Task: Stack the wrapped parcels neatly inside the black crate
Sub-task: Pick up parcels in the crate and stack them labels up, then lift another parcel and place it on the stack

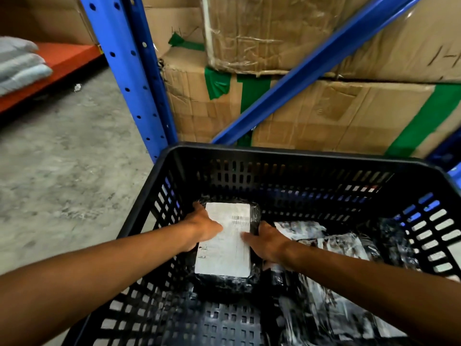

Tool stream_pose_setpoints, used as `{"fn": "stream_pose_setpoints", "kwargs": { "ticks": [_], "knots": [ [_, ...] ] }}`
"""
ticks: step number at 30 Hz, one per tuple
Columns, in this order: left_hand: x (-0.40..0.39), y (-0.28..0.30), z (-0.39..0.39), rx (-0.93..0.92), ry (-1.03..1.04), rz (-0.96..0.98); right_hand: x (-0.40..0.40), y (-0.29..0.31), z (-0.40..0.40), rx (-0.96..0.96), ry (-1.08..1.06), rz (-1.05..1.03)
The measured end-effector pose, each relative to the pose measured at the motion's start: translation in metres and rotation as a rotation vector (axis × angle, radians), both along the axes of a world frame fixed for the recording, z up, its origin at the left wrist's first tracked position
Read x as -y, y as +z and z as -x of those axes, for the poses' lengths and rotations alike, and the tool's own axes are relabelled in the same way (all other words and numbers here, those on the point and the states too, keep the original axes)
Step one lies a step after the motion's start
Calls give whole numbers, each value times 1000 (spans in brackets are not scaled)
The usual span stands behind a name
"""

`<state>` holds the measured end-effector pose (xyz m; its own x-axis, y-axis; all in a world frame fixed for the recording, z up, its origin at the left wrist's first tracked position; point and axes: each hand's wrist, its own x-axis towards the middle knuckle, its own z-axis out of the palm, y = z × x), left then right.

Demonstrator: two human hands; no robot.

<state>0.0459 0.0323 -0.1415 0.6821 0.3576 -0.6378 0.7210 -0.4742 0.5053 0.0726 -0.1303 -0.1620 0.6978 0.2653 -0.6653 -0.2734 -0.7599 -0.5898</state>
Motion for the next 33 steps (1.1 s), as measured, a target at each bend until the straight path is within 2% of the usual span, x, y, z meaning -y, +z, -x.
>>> {"fn": "stream_pose_setpoints", "kwargs": {
  "ticks": [6,9,11,12,13,15,18,20,23,25,28,30,33],
  "knots": [
    [0,-1,-2,-45,-105,-134,8,3,1,33,13,-58],
    [11,14,3,-75,-239,-275,14,27,-1,-10,225,25],
    [24,31,3,55,-390,-455,25,53,-11,202,393,184],
    [34,38,3,159,-450,-464,34,68,-16,338,425,268],
    [43,45,2,247,-475,-397,44,82,-21,440,415,323],
    [69,54,3,313,-482,-127,74,106,-25,546,370,451],
    [104,52,12,209,-508,149,121,125,-17,500,312,684],
    [122,47,17,134,-540,261,141,121,-5,403,302,734],
    [137,43,21,37,-552,339,151,104,11,195,274,654],
    [139,38,20,-5,-511,380,155,99,11,150,199,566],
    [133,38,19,-25,-394,485,158,104,2,54,-142,203],
    [128,39,18,-22,-324,502,151,106,4,52,-318,-30],
    [118,38,17,-14,-279,415,124,96,20,170,-329,-176]
  ]
}}
